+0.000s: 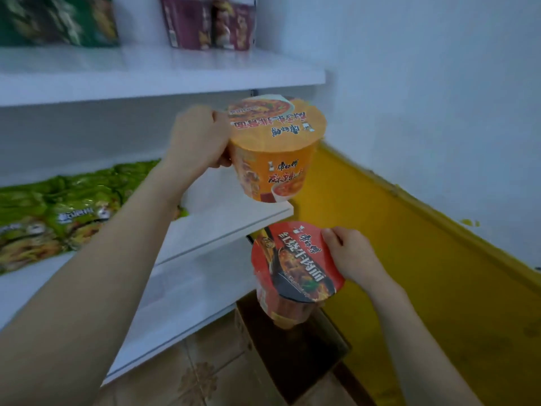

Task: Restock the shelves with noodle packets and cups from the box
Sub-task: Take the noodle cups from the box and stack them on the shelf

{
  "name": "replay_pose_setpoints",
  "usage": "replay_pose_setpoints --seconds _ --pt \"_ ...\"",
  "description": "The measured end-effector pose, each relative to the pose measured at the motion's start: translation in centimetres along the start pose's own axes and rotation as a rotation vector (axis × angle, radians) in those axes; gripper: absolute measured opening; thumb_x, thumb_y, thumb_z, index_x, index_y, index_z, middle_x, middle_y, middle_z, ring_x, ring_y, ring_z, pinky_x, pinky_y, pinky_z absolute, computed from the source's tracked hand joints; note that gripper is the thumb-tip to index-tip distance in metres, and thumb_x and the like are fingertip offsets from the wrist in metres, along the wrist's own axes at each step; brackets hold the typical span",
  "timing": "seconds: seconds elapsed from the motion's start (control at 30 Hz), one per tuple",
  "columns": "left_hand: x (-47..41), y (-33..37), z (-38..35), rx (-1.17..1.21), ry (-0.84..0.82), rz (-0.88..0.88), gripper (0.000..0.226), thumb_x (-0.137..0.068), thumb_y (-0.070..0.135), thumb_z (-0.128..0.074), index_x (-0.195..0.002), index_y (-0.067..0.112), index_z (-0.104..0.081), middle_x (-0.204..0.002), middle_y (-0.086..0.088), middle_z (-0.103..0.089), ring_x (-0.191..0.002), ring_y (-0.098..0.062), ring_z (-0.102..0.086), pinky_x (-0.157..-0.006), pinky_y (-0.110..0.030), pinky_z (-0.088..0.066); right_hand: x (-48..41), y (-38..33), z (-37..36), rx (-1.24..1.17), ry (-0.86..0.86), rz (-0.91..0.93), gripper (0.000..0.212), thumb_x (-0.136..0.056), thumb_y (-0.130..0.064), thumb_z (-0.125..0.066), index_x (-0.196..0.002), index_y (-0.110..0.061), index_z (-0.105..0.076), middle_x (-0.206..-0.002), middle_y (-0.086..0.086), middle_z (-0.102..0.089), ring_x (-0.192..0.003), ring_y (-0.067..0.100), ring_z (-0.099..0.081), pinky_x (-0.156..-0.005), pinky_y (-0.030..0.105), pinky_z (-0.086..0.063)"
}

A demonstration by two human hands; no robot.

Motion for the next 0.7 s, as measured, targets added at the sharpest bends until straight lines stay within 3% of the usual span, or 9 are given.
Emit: replay_pose_setpoints --seconds 0.13,0.23,0.33,0.47,0.57,0.7 --pt "0.9 1.0 8.6 0.005 0.14 0.026 0.031 -0.091 0.018 -0.034 -0.076 -0.002 -0.053 -0.07 -0.028 -0.065 -0.061 -0.037 -0.067 -0.06 -0.039 -0.056 0.9 -6.7 1.7 -0.014 -0.011 0.13 0.036 -0.099 -0.033 -0.036 -0.081 -0.008 -0.055 -0.077 0.005 -0.056 -0.065 0.016 -0.05 -0.05 0.024 -0.033" --pt "1.6 1.1 14.5 0.022 0.21 0.043 0.032 -0.088 0.017 -0.034 -0.074 -0.002 -0.056 -0.071 -0.027 -0.066 -0.06 -0.035 -0.067 -0.056 -0.035 -0.055 1.4 -11.9 2.2 0.01 -0.028 0.23 0.039 -0.099 -0.034 -0.035 -0.067 -0.016 -0.048 -0.066 -0.005 -0.049 -0.059 0.005 -0.044 -0.048 0.018 -0.028" --pt "2.5 0.7 20.1 0.024 0.277 0.065 0.031 -0.086 0.016 -0.035 -0.073 -0.001 -0.057 -0.07 -0.026 -0.066 -0.061 -0.034 -0.068 -0.054 -0.033 -0.054 2.0 -17.2 2.2 -0.004 -0.054 0.323 0.041 -0.099 -0.033 -0.035 -0.064 -0.014 -0.044 -0.065 -0.003 -0.05 -0.057 0.006 -0.044 -0.044 0.015 -0.029" --pt "4.0 -0.6 27.8 0.012 0.381 0.078 0.031 -0.083 0.013 -0.035 -0.08 -0.007 -0.058 -0.071 -0.028 -0.066 -0.059 -0.035 -0.067 -0.052 -0.03 -0.054 2.9 -23.9 1.4 -0.067 -0.091 0.411 0.041 -0.098 -0.036 -0.036 -0.073 -0.01 -0.053 -0.074 0.003 -0.059 -0.063 0.013 -0.052 -0.052 0.021 -0.033" --pt "5.2 -2.2 33.6 -0.014 0.455 0.099 0.034 -0.082 0.011 -0.035 -0.093 -0.013 -0.056 -0.069 -0.027 -0.065 -0.058 -0.033 -0.067 -0.047 -0.027 -0.053 3.6 -29.1 0.3 -0.096 -0.1 0.462 0.04 -0.098 -0.035 -0.035 -0.067 -0.014 -0.05 -0.074 0.003 -0.059 -0.066 0.015 -0.054 -0.053 0.023 -0.035" --pt "6.4 -4.8 41.3 -0.063 0.526 0.13 0.027 -0.083 0.01 -0.034 -0.087 -0.006 -0.055 -0.067 -0.027 -0.065 -0.052 -0.029 -0.066 -0.048 -0.027 -0.052 4.8 -36.5 -1.8 -0.156 -0.118 0.53 0.043 -0.098 -0.032 -0.038 -0.072 -0.003 -0.056 -0.081 0.014 -0.065 -0.072 0.023 -0.058 -0.06 0.03 -0.04"
Point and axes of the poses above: each hand's wrist, its own x-axis away from the middle knuckle, its own z-axis out of the back of the hand, y = z × x, the point moved 9 cm from there along -x, towards the middle knuckle
